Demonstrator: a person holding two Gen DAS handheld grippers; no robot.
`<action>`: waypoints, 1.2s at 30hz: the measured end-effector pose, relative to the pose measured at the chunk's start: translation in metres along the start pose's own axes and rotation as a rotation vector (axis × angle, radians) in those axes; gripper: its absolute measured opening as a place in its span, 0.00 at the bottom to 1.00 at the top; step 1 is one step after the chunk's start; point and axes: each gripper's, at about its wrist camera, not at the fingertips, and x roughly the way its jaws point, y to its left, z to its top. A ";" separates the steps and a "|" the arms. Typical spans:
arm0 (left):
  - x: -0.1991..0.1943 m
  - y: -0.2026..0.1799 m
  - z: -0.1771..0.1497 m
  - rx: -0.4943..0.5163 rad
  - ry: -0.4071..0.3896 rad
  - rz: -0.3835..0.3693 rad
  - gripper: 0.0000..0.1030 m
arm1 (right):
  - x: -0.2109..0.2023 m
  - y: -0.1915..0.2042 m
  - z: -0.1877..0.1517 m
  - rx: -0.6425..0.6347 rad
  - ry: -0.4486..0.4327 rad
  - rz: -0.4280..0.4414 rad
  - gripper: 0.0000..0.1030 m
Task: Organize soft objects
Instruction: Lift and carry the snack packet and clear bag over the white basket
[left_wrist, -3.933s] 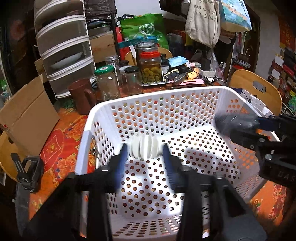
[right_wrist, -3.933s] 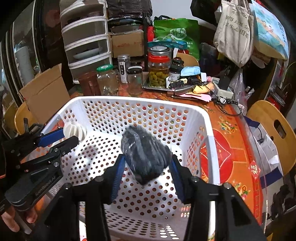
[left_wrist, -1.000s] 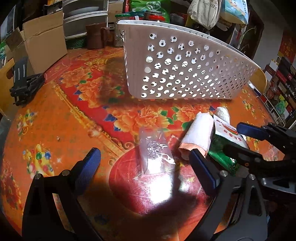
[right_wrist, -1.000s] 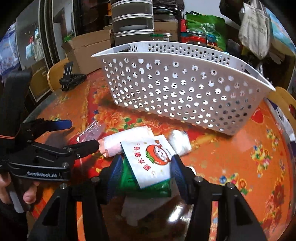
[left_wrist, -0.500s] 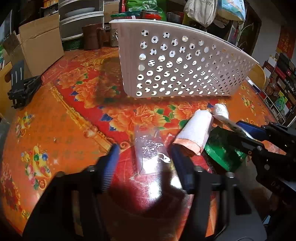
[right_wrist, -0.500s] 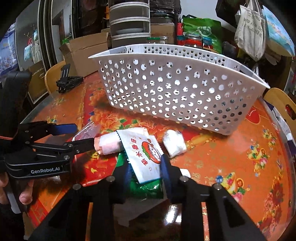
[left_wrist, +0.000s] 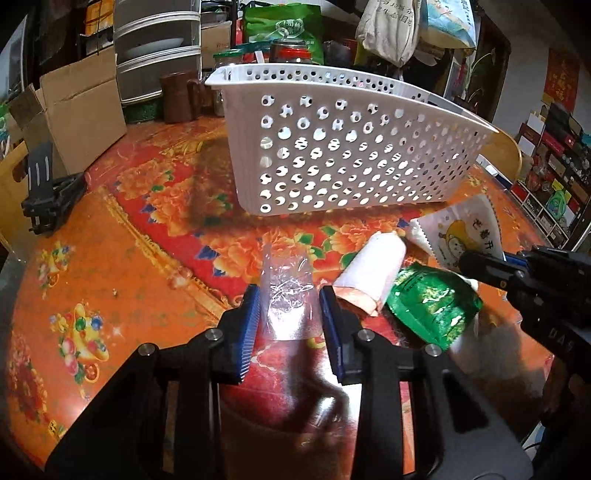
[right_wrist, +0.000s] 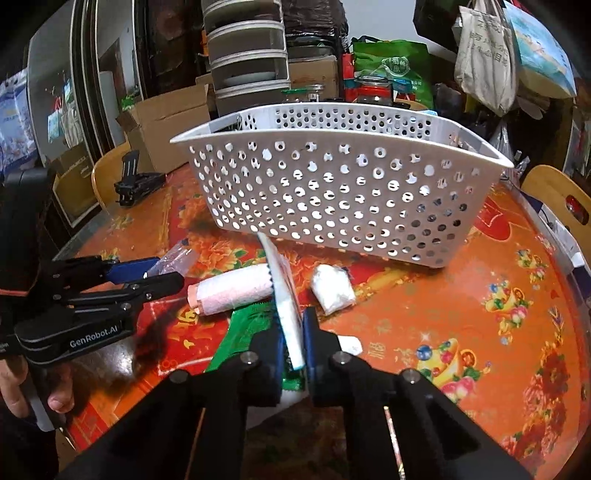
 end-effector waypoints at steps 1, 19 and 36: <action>-0.003 -0.001 0.000 0.004 -0.010 0.000 0.29 | -0.003 -0.002 0.000 0.008 -0.005 0.006 0.06; -0.077 -0.021 0.013 0.042 -0.157 -0.026 0.29 | -0.060 -0.007 0.009 0.018 -0.082 0.026 0.02; -0.058 0.006 0.007 -0.027 -0.123 -0.018 0.29 | 0.010 0.005 0.017 0.029 0.034 0.112 0.38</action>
